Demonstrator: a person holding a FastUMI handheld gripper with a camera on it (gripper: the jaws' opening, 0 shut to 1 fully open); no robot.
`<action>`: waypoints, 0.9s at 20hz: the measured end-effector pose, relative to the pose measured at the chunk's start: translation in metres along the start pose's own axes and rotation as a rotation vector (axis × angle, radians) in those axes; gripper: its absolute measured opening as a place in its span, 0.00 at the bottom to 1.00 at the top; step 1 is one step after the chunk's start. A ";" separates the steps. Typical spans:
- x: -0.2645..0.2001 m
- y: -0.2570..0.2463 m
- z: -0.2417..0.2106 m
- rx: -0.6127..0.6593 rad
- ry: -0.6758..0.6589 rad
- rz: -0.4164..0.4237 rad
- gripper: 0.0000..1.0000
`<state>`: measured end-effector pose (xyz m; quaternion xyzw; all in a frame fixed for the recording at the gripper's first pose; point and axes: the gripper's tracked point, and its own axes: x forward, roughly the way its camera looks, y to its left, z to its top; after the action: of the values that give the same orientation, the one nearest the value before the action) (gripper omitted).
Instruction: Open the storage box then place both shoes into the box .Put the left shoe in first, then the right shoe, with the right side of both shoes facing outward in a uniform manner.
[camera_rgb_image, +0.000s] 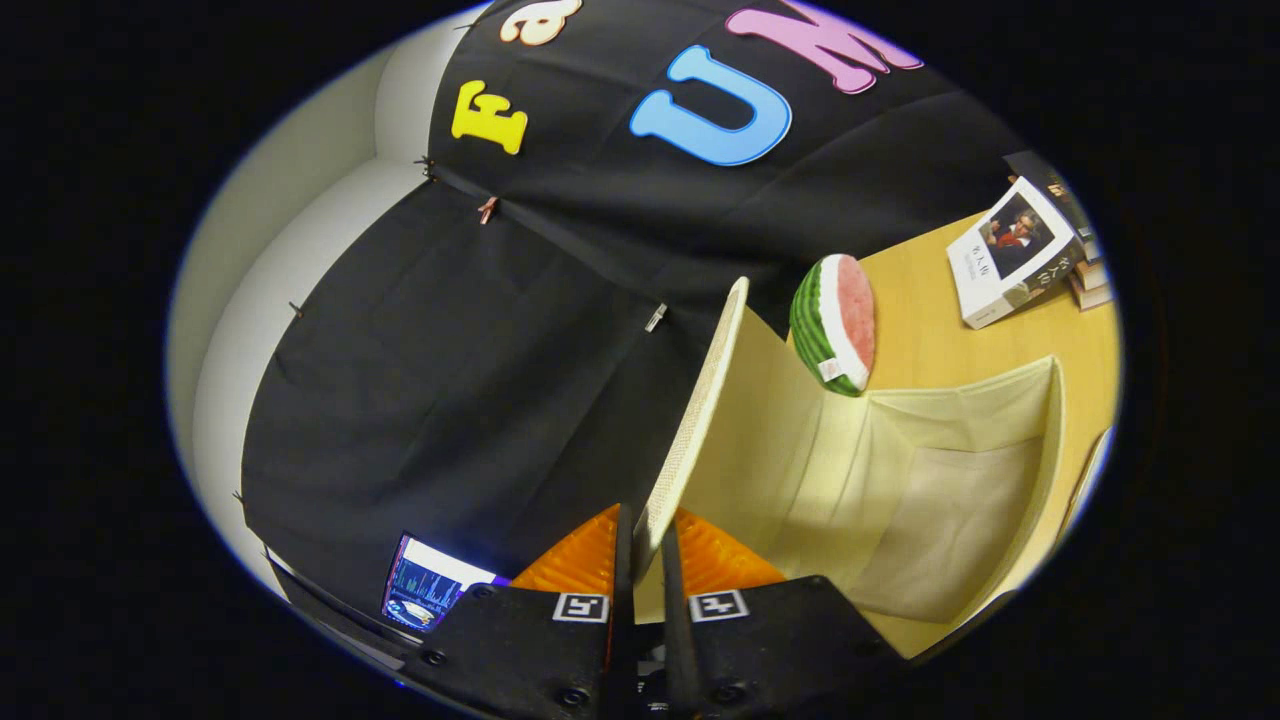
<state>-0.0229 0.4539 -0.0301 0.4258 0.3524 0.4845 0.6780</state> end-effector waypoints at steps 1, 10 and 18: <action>0.007 0.005 -0.005 -0.022 0.008 0.015 0.18; 0.015 0.004 -0.039 -0.119 0.077 0.000 0.97; -0.079 -0.043 -0.001 -0.199 -0.076 -0.169 0.97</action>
<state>-0.0309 0.3709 -0.0653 0.3431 0.3113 0.4416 0.7683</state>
